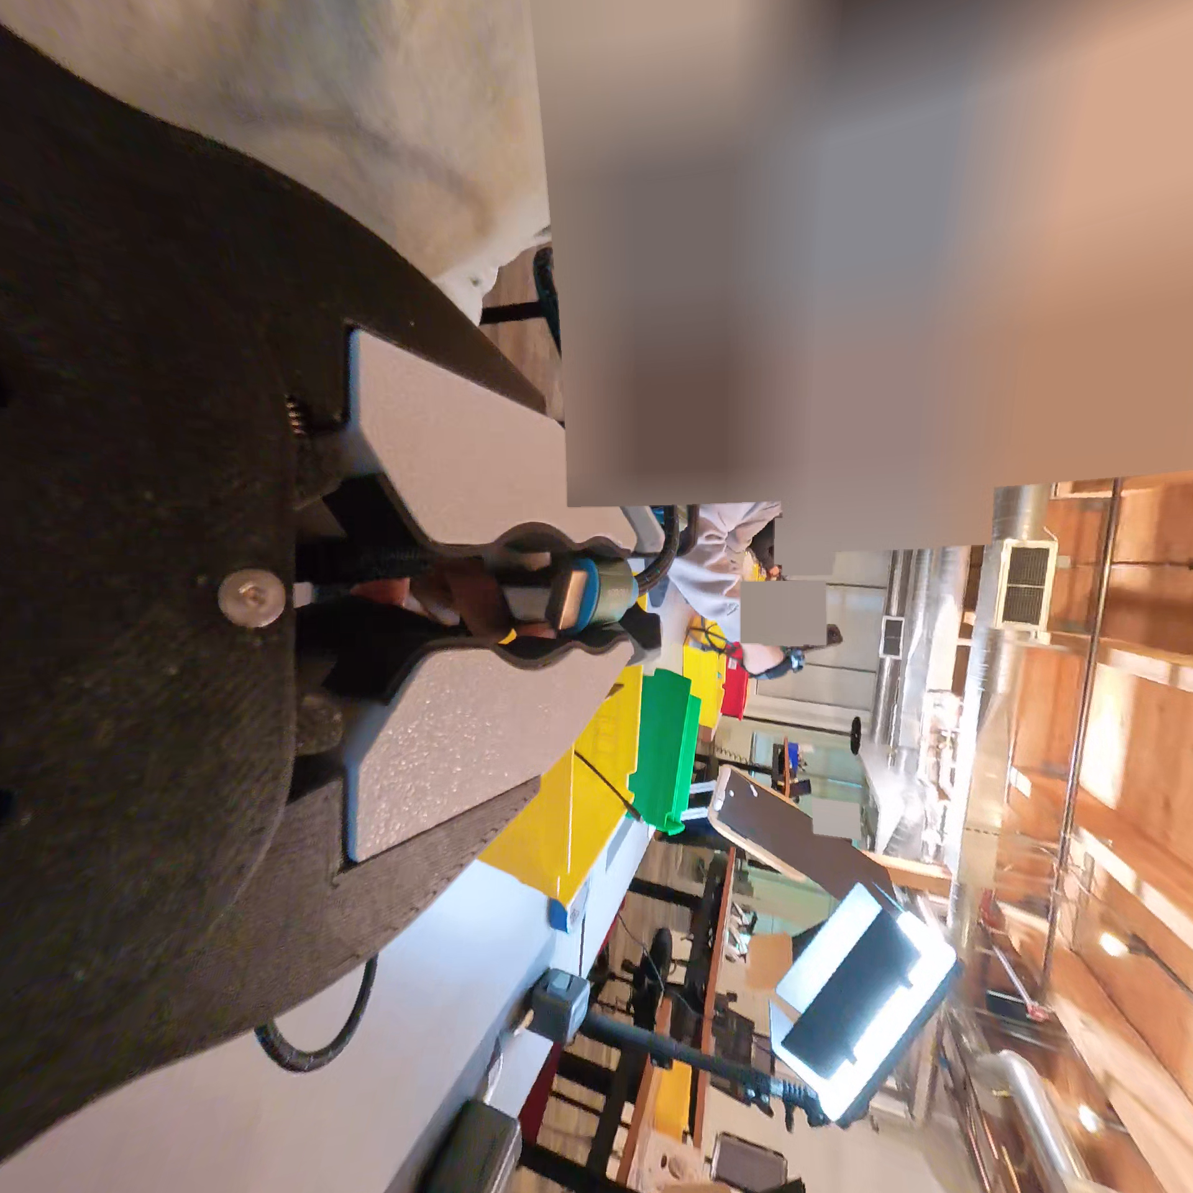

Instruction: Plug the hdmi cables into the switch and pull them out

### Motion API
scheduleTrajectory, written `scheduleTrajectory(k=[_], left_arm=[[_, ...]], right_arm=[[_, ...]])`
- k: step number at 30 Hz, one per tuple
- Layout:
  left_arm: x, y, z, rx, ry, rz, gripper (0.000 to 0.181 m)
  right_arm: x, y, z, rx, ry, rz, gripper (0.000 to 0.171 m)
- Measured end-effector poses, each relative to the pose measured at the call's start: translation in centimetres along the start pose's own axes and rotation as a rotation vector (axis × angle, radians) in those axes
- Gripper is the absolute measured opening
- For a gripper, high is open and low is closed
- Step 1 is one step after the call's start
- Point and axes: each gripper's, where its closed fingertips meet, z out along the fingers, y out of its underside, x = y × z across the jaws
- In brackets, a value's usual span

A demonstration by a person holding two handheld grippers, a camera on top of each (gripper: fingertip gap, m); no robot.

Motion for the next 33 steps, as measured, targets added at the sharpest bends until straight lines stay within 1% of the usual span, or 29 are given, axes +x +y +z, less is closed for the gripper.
scheduleTrajectory(k=[1, 2, 3, 7, 10, 12, 18, 21, 23, 26, 28, 30, 31, 33], left_arm=[[0.1, 0.1, -0.1, -0.017, 0.014, 0.009, 0.018], [0.2, 0.0, -0.3, -0.025, 0.028, 0.010, 0.010], [0.3, 0.0, -0.4, -0.039, 0.040, 0.010, 0.006], [0.5, 0.8, -0.6, -0.119, 0.070, 0.027, 0.013], [0.8, 2.0, -0.7, -0.217, 0.095, 0.027, 0.018], [1.4, 1.7, -0.7, -0.204, 0.132, 0.028, 0.009], [1.9, 2.0, -0.7, -0.225, 0.154, -0.015, 0.008], [1.7, 2.4, -0.9, -0.251, 0.147, 0.022, 0.006], [1.4, 2.9, -1.1, -0.296, 0.143, 0.056, 0.006], [-0.4, 1.3, -2.2, -0.294, 0.060, 0.143, 0.006], [-1.5, 0.2, -3.2, -0.310, 0.009, 0.194, 0.006], [-2.4, -0.2, -3.9, -0.344, -0.038, 0.250, 0.006], [-2.7, -0.3, -4.1, -0.355, -0.058, 0.277, 0.006], [-2.7, -0.2, -4.1, -0.357, -0.063, 0.298, 0.006]], right_arm=[[-0.1, 0.0, -0.1, 0.002, -0.010, 0.009, 0.021], [-0.1, 0.1, -0.3, 0.002, -0.013, 0.014, 0.021], [0.0, 0.2, -0.4, -0.002, -0.011, 0.017, 0.021], [-0.1, 0.7, -0.8, -0.022, -0.021, 0.021, 0.021], [-0.8, 0.7, -0.7, -0.020, -0.053, 0.000, 0.021], [-0.9, 0.8, -0.7, -0.031, -0.053, -0.017, 0.021], [-1.2, 1.0, -1.0, -0.037, -0.078, -0.029, 0.021], [-1.1, 1.6, -1.2, -0.066, -0.068, -0.019, 0.021], [-0.9, 2.2, -1.6, -0.121, -0.059, -0.016, 0.022], [1.1, 2.2, -4.1, -0.167, 0.063, -0.058, 0.043], [2.9, 3.8, -7.0, -0.307, 0.167, -0.116, 0.050], [4.3, 6.6, -9.8, -0.520, 0.255, -0.141, 0.062], [4.5, 8.2, -11.0, -0.628, 0.274, -0.136, 0.070], [4.3, 11.3, -12.6, -0.814, 0.267, -0.129, 0.080]])
